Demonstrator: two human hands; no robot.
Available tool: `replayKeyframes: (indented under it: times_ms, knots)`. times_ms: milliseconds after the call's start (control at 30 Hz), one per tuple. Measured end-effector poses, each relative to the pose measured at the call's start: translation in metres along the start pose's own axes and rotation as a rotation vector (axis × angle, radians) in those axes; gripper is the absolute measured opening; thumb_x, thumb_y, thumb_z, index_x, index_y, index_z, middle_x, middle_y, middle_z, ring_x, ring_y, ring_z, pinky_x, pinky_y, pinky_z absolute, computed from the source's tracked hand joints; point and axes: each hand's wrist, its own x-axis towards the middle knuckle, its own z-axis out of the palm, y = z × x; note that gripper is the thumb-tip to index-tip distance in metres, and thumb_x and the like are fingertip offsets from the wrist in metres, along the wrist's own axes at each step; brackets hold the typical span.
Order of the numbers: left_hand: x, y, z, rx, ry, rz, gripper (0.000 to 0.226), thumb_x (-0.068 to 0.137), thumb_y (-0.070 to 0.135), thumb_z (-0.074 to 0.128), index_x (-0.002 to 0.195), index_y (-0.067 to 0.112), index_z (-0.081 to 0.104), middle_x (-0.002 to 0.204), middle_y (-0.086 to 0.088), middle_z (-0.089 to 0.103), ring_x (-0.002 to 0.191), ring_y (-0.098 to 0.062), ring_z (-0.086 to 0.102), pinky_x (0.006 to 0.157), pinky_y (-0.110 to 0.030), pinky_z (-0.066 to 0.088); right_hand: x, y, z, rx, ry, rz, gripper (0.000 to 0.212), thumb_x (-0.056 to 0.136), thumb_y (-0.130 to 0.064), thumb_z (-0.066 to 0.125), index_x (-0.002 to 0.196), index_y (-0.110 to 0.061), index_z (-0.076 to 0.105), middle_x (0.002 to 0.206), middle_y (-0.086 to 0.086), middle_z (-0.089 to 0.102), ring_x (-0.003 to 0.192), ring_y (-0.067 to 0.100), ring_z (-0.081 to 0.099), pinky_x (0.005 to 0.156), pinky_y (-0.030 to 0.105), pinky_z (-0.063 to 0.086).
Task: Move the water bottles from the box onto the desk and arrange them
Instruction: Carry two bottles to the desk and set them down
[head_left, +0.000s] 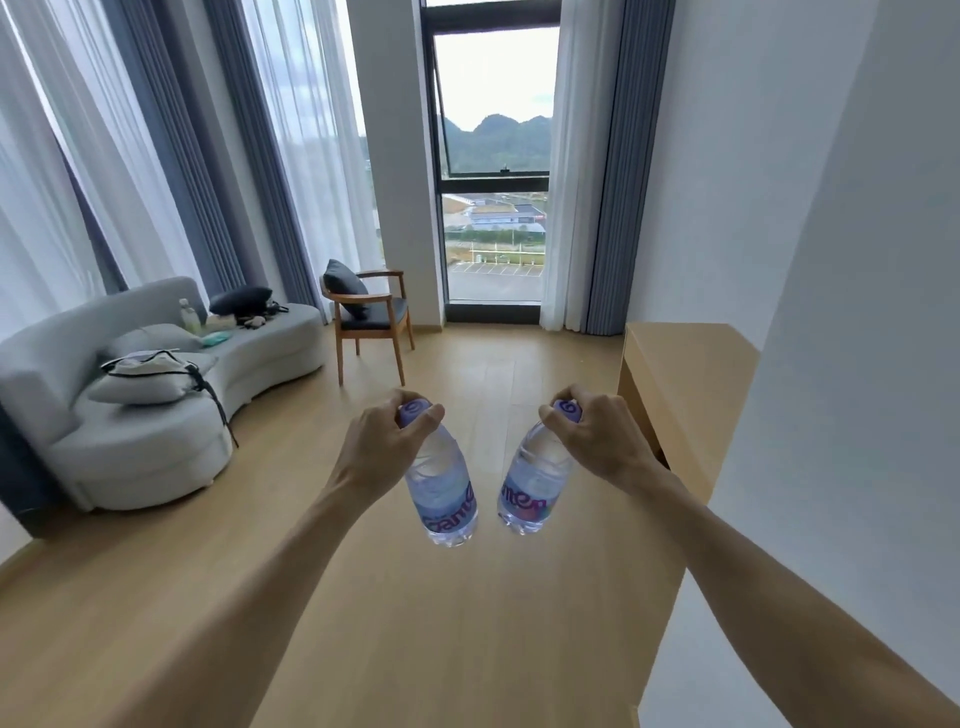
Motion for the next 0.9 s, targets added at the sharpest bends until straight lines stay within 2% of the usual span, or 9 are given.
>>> replayKeyframes:
  times_ms: [167,300,400,467,533,633,700,833,900]
  knots:
    - [0.092,-0.039,0.028,-0.022,-0.018,-0.010,0.021,0.093,0.029,0.062,0.103,0.011,0.066,0.088,-0.004,0.068,0.080,-0.020,0.062,0.062,-0.019,0.046,0.085,0.040,0.028,-0.007,-0.029,0.008,0.018,0.094,-0.035,0.060,0.093,-0.017,0.060,0.075,-0.006,0.060,0.060,0.005,0.057,0.050,0.013,0.042]
    - [0.175,-0.078,0.054,-0.022,-0.056,0.027,0.020,0.094,0.032,0.061,0.102,0.014,0.064,0.082,0.000,0.067,0.073,-0.015,0.062,0.056,-0.012,0.044,0.155,0.073,0.055,-0.028,-0.037,0.007,0.018,0.095,-0.032,0.059,0.094,-0.014,0.061,0.079,-0.003,0.061,0.064,0.011,0.059,0.054,0.017,0.047]
    - [0.242,-0.102,0.071,-0.029,-0.108,0.048,0.020,0.093,0.032,0.062,0.100,0.013,0.065,0.078,0.002,0.065,0.071,-0.015,0.062,0.057,-0.016,0.044,0.208,0.092,0.069,-0.039,-0.039,0.045,0.022,0.095,-0.031,0.060,0.097,-0.009,0.063,0.083,0.003,0.064,0.070,0.018,0.063,0.060,0.028,0.056]
    - [0.287,-0.114,0.083,-0.020,-0.155,0.077,0.022,0.092,0.033,0.064,0.100,0.013,0.066,0.080,0.001,0.066,0.074,-0.020,0.064,0.061,-0.025,0.052,0.241,0.104,0.076,-0.044,-0.024,0.064,0.021,0.094,-0.031,0.061,0.097,-0.010,0.063,0.084,0.003,0.065,0.071,0.017,0.063,0.060,0.025,0.055]
    - [0.327,-0.122,0.096,-0.007,-0.185,0.119,0.023,0.090,0.034,0.066,0.100,0.013,0.066,0.081,0.001,0.067,0.076,-0.020,0.065,0.066,-0.031,0.056,0.271,0.116,0.081,-0.058,-0.001,0.066,0.020,0.094,-0.031,0.062,0.096,-0.012,0.063,0.081,-0.001,0.063,0.067,0.011,0.060,0.055,0.014,0.047]
    - [0.381,-0.136,0.120,0.028,-0.197,0.180,0.023,0.090,0.034,0.066,0.103,0.015,0.064,0.082,0.004,0.066,0.075,-0.015,0.065,0.065,-0.027,0.055,0.311,0.140,0.084,-0.073,0.047,0.104,0.019,0.094,-0.032,0.062,0.094,-0.013,0.063,0.078,-0.003,0.061,0.064,0.004,0.056,0.052,0.009,0.042]
    - [0.419,-0.147,0.140,0.022,-0.202,0.183,0.020,0.090,0.032,0.066,0.101,0.015,0.064,0.081,0.006,0.065,0.075,-0.013,0.063,0.064,-0.026,0.054,0.339,0.162,0.085,-0.073,0.066,0.143,0.018,0.094,-0.033,0.061,0.091,-0.015,0.062,0.078,-0.003,0.061,0.065,0.005,0.057,0.052,0.009,0.042]
    - [0.486,-0.160,0.187,-0.008,-0.200,0.188,0.012,0.091,0.028,0.066,0.095,0.017,0.064,0.077,0.015,0.061,0.072,-0.008,0.060,0.056,-0.012,0.042,0.395,0.213,0.090,-0.084,0.061,0.172,0.017,0.094,-0.032,0.061,0.088,-0.017,0.061,0.077,-0.001,0.063,0.067,0.012,0.060,0.053,0.012,0.042]
    - [0.517,-0.161,0.215,-0.004,-0.217,0.213,0.011,0.090,0.028,0.066,0.094,0.018,0.064,0.077,0.016,0.061,0.071,-0.007,0.060,0.056,-0.010,0.041,0.424,0.241,0.093,-0.088,0.063,0.177,0.017,0.094,-0.033,0.061,0.088,-0.016,0.061,0.077,-0.002,0.063,0.067,0.012,0.060,0.054,0.011,0.042]
